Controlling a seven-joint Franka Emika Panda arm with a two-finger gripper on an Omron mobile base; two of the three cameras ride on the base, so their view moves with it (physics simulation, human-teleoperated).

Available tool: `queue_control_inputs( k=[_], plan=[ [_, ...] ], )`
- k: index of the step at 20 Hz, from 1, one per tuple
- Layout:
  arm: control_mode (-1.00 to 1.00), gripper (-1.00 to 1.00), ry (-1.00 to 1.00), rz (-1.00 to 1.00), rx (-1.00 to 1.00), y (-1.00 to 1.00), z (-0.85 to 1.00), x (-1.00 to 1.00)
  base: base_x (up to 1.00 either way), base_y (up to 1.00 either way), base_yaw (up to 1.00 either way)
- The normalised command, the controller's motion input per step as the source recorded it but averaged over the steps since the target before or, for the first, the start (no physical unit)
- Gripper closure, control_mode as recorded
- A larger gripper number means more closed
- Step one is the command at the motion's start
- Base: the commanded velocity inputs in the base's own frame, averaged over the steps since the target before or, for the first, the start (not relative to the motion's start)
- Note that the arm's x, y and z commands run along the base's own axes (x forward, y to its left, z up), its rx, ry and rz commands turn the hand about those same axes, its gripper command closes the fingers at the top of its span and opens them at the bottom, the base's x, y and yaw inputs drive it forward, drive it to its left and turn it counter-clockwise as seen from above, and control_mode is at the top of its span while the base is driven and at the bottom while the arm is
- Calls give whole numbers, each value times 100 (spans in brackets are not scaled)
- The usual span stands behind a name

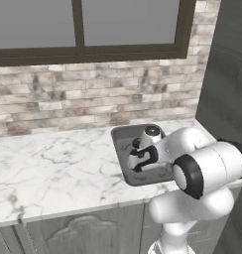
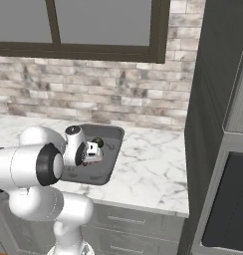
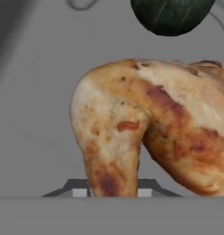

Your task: Place one squash and one chicken drumstick in each tupperware on the nearby counter, to pack two identical lunches.

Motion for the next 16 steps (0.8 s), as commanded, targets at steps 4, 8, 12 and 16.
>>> queue_control_inputs(
  k=[4,8,12,16],
  plan=[
    [-100,-100,-1,0,0,0,-5,31,0,0,0],
    [-100,-100,0,0,0,0,1,21,0,0,0],
    [-100,-100,0,-4,0,0,24,0,0,0,0],
    [-100,-100,0,-8,0,-3,46,-27,0,0,0]
  ],
)
